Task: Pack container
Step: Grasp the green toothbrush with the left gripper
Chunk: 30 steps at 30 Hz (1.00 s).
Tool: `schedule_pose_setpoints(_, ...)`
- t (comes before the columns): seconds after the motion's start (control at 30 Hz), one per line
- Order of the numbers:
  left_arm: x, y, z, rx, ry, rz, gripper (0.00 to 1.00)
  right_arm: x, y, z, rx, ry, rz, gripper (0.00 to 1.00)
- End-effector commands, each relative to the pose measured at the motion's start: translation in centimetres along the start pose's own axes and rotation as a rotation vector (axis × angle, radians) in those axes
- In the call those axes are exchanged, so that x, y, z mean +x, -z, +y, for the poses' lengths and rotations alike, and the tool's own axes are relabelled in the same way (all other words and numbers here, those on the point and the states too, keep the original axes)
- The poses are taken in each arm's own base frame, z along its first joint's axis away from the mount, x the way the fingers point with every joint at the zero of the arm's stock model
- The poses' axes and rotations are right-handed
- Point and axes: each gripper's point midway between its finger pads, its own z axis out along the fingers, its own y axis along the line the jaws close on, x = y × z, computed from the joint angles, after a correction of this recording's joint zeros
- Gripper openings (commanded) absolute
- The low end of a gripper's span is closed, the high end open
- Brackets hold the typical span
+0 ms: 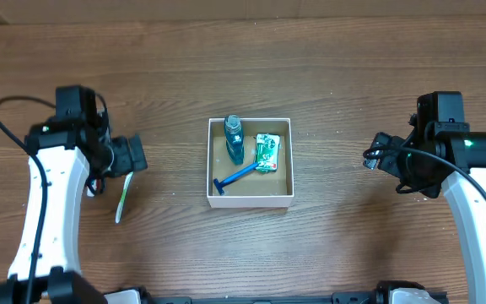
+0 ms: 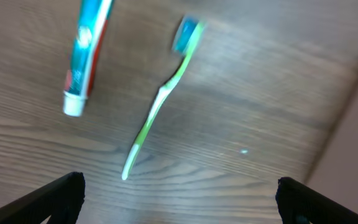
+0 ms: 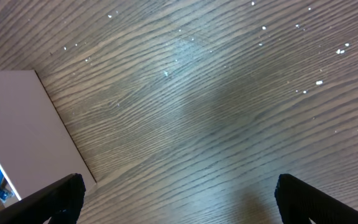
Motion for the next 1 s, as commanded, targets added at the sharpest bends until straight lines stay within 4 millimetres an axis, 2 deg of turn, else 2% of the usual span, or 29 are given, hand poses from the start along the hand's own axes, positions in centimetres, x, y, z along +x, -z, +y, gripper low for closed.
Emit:
schedule_pose_setpoints(0.0, 1.8, -4.5, 0.1, 0.020, -0.055, 0.116, 1.00, -0.2, 0.3, 0.0, -0.007, 0.003, -0.017, 1.00)
schedule_pose_setpoints(0.17, 1.1, -8.9, 0.2, 0.007, -0.053, 0.174, 1.00, -0.2, 0.3, 0.0, -0.007, 0.003, -0.017, 1.00)
schedule_pose_setpoints(0.27, 0.9, -10.7, 0.6, -0.016, -0.054, 0.191, 1.00, -0.2, 0.3, 0.0, -0.007, 0.003, -0.016, 1.00)
schedule_pose_setpoints(0.5, 0.9, -12.9, 1.6, -0.078, -0.061, 0.212, 0.96, -0.2, 0.3, 0.0, -0.007, 0.003, -0.017, 1.00)
schedule_pose_setpoints(0.57, 1.0, -12.9, 1.7, -0.079, -0.061, 0.217, 0.91, -0.2, 0.3, 0.0, -0.007, 0.003, -0.017, 1.00)
schedule_pose_setpoints(0.63, 1.1, -12.9, 1.7, -0.079, -0.061, 0.224, 0.70, -0.2, 0.3, 0.0, -0.007, 0.003, -0.017, 1.00)
schedule_pose_setpoints(0.73, 1.4, -12.8, 1.7, -0.080, -0.061, 0.234, 0.42, -0.2, 0.3, 0.0, -0.007, 0.003, -0.017, 1.00)
schedule_pose_setpoints(0.93, 1.5, -12.8, 1.7, -0.081, -0.061, 0.240, 0.24, -0.2, 0.3, 0.0, -0.007, 0.003, -0.017, 1.00)
schedule_pose_setpoints(0.97, 1.5, -12.8, 1.7, -0.081, -0.061, 0.239, 0.17, -0.2, 0.3, 0.0, -0.007, 0.003, -0.017, 1.00)
